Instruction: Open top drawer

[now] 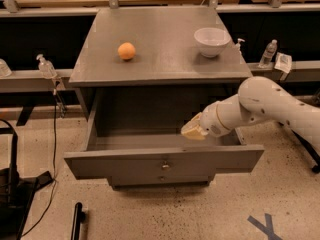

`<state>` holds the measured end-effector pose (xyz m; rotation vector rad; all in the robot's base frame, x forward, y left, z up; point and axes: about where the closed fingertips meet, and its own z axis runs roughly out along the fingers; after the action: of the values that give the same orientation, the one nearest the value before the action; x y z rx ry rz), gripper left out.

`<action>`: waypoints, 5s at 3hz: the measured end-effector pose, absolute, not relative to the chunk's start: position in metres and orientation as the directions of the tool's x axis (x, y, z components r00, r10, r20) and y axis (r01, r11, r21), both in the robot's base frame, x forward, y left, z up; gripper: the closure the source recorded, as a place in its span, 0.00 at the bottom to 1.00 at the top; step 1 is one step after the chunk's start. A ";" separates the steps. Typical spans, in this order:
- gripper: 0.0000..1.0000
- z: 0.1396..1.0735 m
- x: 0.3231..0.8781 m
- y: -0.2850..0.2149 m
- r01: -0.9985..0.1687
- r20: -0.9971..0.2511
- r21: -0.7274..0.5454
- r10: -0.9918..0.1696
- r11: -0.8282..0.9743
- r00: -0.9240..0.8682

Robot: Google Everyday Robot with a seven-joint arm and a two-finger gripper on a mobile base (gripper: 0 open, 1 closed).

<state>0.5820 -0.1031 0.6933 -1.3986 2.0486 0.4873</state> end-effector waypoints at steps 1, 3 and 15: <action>1.00 0.703 0.550 -0.094 -0.916 -0.687 -0.031 -0.674 0.400 -0.271; 1.00 0.700 0.534 -0.083 -0.913 -0.680 -0.024 -0.676 0.407 -0.283; 1.00 0.728 0.593 -0.126 -0.834 -0.890 -0.070 -0.412 0.547 -0.196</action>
Offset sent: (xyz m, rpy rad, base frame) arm -0.0565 0.0224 0.0059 0.0613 0.0040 -0.0342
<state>0.5933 -0.1258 0.7281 -1.0284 1.8115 0.5439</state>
